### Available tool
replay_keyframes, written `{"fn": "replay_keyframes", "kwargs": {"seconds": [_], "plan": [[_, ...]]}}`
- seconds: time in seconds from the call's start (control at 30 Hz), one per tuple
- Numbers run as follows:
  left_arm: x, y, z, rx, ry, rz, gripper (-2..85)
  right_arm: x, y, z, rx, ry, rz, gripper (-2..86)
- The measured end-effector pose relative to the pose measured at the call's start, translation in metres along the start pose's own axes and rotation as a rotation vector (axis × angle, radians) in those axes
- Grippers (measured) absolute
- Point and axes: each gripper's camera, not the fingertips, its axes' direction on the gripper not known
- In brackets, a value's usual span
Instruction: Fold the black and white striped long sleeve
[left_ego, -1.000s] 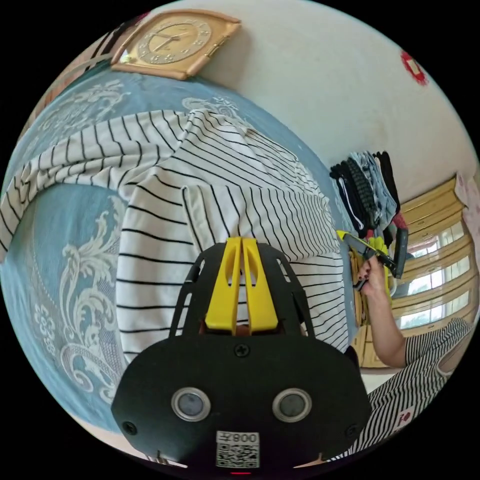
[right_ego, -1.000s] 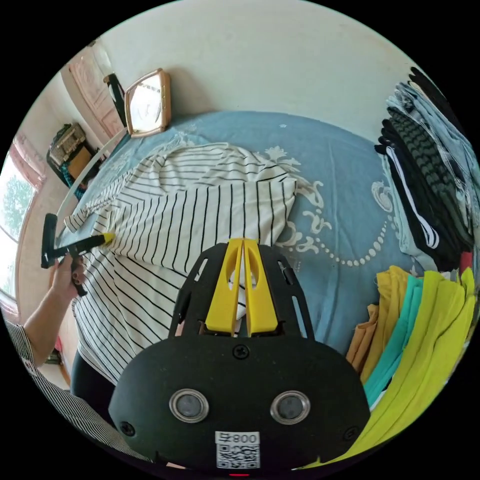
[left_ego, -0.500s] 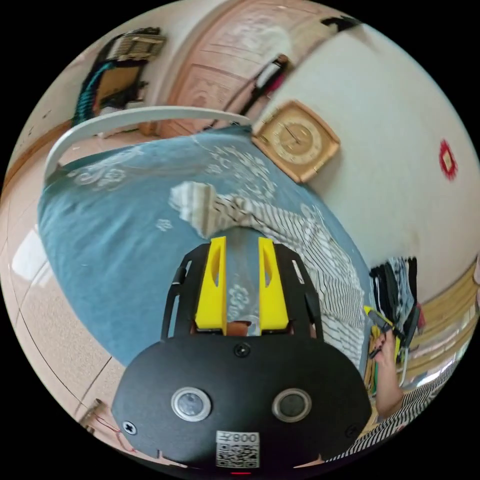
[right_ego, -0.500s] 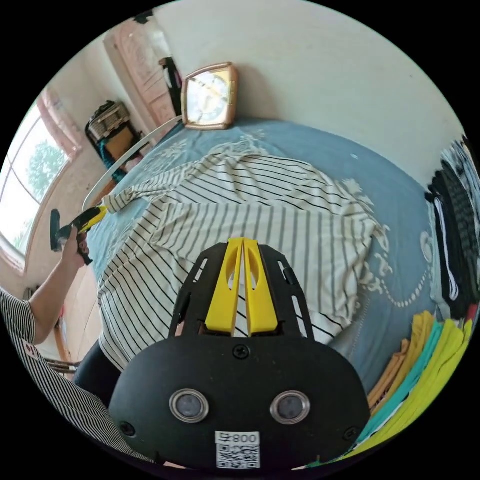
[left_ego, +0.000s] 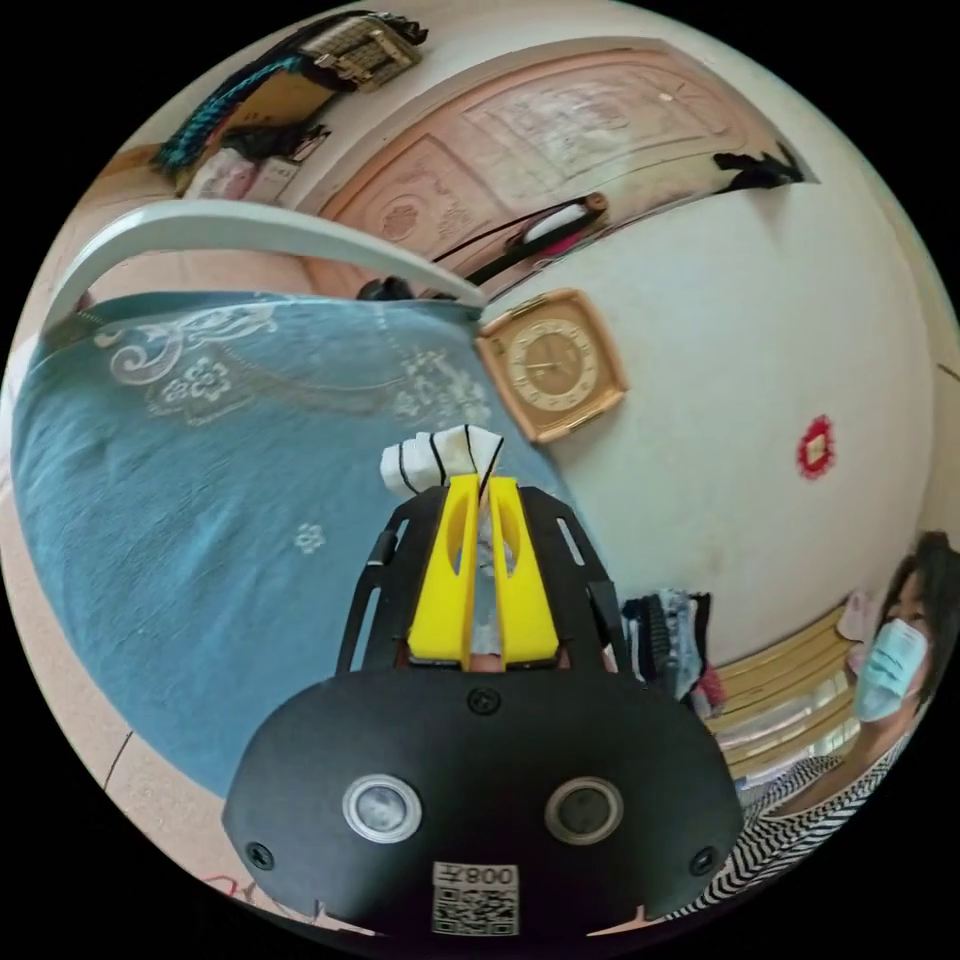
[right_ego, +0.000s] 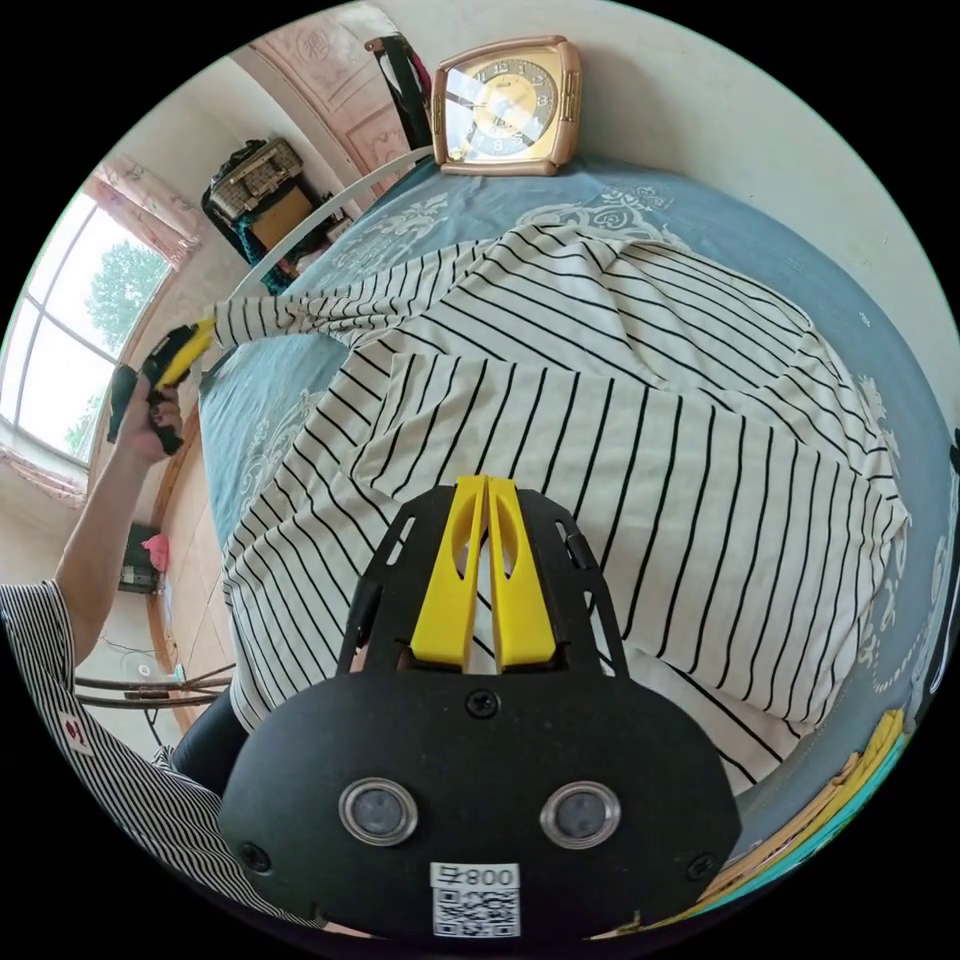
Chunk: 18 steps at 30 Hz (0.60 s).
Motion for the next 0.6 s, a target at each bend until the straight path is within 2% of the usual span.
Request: {"fn": "replay_keyframes", "kwargs": {"seconds": [0.03,0.17,0.3,0.5,0.53,0.6], "plan": [[0.013,-0.002,-0.010,0.028,0.071,0.021,2.3,0.000,-0.002,0.000,-0.003,0.000,0.005,0.1],[0.065,-0.003,-0.025,0.005,0.142,0.169,2.2,-0.003,-0.005,-0.005,0.010,-0.003,0.015,0.1],[0.131,0.018,-0.010,-0.116,0.232,0.356,2.1,0.001,0.000,-0.030,0.088,-0.113,0.032,0.1],[0.214,0.145,0.059,-0.416,0.156,0.707,2.6,0.049,0.030,-0.062,0.183,-0.328,0.140,0.3],[0.219,0.181,0.077,-0.486,0.099,0.782,2.8,0.061,0.040,-0.060,0.177,-0.340,0.167,0.4],[0.215,0.228,0.103,-0.590,-0.005,0.805,3.1,0.077,0.054,-0.053,0.151,-0.351,0.227,0.7]]}}
